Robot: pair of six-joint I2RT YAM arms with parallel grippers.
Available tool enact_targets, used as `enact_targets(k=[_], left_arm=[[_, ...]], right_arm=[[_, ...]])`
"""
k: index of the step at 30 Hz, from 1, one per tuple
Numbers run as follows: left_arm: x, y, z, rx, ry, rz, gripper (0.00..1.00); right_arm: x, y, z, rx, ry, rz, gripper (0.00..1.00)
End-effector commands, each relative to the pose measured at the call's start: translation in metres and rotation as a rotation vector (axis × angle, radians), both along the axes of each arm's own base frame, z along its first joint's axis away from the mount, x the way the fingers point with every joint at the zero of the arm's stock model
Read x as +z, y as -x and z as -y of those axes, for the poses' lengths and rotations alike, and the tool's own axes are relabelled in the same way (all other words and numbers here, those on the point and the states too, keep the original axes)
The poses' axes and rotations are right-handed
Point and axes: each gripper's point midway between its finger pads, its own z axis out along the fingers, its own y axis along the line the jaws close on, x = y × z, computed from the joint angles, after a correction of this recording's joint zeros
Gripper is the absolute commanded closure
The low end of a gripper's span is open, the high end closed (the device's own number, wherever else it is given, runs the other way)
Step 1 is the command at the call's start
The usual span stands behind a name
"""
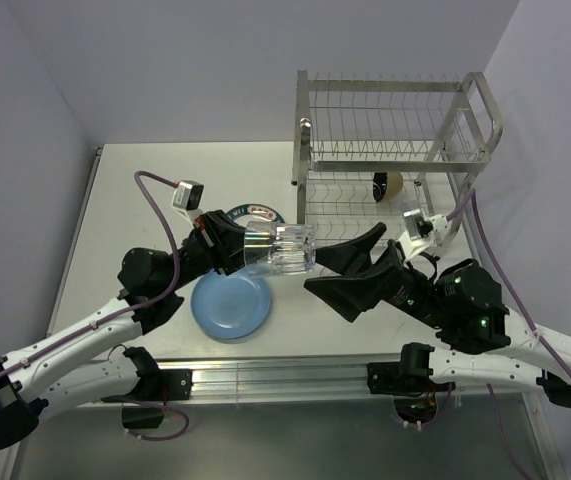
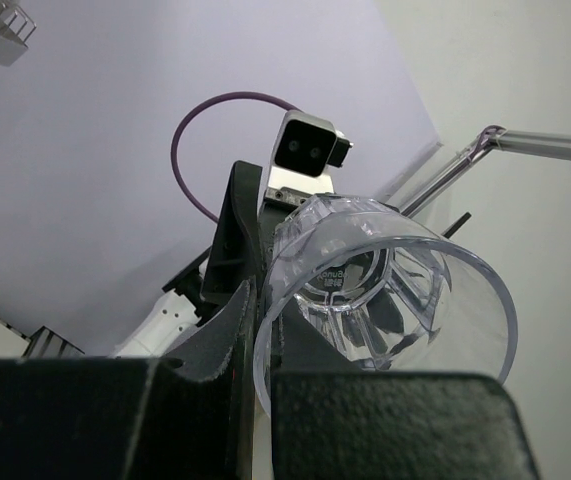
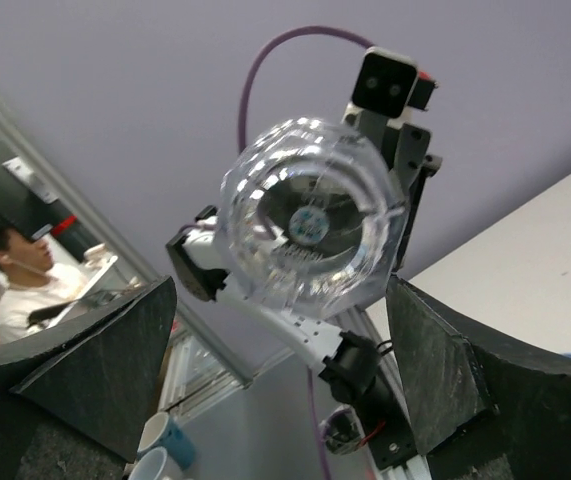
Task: Load the mixed dishes into the dish rack
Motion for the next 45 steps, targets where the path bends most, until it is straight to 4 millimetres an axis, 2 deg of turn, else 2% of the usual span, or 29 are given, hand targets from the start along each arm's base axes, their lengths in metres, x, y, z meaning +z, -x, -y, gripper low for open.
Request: enact_targets(k=[1, 3, 9, 15, 21, 35, 38, 41, 43, 44, 45], left_arm=[[0.008, 0.012, -0.005, -0.032, 0.038, 0.033, 1.0], [0.007, 0.014, -0.005, -0.044, 0.043, 0.036, 1.0], [0.003, 0.014, -0.003, -0.046, 0.04, 0.035, 1.0], [0.003, 0.016, -0.002, -0.068, 0.054, 0.035, 1.0], [0.001, 0.017, -0.002, -0.082, 0.065, 0.031, 1.0], [0.01, 0.02, -0.007, -0.086, 0.091, 0.044, 1.0], [0.009, 0.02, -0.007, -0.087, 0.089, 0.041, 1.0], [0.009, 0.021, -0.008, -0.093, 0.099, 0.036, 1.0], [0.006, 0.021, -0.007, -0.098, 0.098, 0.032, 1.0], [0.007, 0.021, -0.007, -0.098, 0.099, 0.033, 1.0], [0.008, 0.022, -0.008, -0.1, 0.102, 0.033, 1.0]], right_arm=[[0.017, -0.014, 0.0, -0.079, -0.039, 0.018, 0.07], [0.015, -0.018, -0.005, -0.094, -0.022, 0.025, 0.06], [0.019, -0.031, 0.0, -0.169, -0.043, 0.027, 0.04], [0.027, -0.026, 0.008, -0.164, -0.081, 0.053, 0.04], [0.027, -0.022, 0.01, -0.142, -0.098, 0.062, 0.08], [0.017, -0.021, -0.013, -0.094, -0.063, 0.052, 0.1], [0.016, -0.021, -0.012, -0.095, -0.07, 0.051, 0.14], [0.016, -0.022, -0.011, -0.099, -0.072, 0.053, 0.23], [0.015, -0.021, -0.01, -0.095, -0.075, 0.051, 0.31], [0.015, -0.021, -0.01, -0.095, -0.075, 0.051, 0.38], [0.015, -0.021, -0.01, -0.096, -0.075, 0.05, 0.62]])
